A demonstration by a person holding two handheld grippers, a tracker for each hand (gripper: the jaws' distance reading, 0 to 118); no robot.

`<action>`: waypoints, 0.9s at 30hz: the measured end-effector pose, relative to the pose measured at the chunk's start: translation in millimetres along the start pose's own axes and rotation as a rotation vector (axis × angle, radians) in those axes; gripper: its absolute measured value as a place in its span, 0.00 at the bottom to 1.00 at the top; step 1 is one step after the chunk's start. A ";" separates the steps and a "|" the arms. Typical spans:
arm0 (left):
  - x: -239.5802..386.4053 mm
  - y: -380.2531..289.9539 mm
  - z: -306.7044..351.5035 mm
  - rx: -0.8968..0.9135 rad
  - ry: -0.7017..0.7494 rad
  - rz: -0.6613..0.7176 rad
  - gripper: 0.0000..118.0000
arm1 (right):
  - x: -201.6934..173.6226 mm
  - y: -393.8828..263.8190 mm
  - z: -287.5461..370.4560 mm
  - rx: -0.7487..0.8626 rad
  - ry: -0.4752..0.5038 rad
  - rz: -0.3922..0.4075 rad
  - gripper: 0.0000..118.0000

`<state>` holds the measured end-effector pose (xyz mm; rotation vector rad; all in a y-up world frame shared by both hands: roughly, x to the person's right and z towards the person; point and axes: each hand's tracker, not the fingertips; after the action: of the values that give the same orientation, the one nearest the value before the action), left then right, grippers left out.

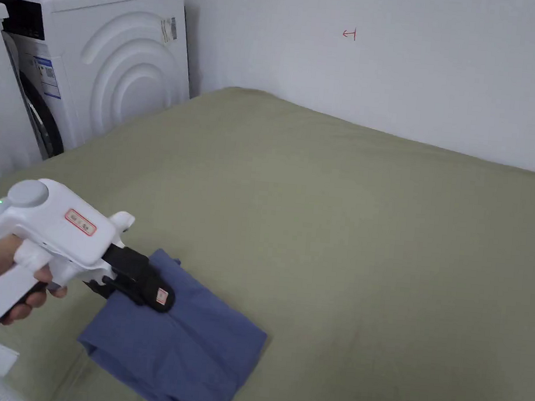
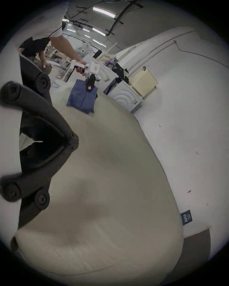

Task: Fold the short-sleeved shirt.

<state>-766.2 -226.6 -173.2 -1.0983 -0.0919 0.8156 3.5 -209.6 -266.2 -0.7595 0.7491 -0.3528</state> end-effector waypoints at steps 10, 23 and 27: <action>-9.4 12.3 24.2 0.145 0.106 0.001 1.00 | -4.5 8.7 -9.4 -0.001 0.008 0.019 0.01; 113.9 -44.1 55.2 0.360 0.319 -0.253 0.00 | -16.4 37.5 31.9 0.120 -0.025 0.176 0.01; 204.2 -77.0 18.0 0.542 0.234 -0.362 0.00 | -36.8 53.4 45.6 0.230 -0.157 0.308 0.01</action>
<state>-587.1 -100.8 -166.1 -0.6285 0.1206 0.3480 12.4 -130.8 -265.1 -0.4406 0.6519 -0.0956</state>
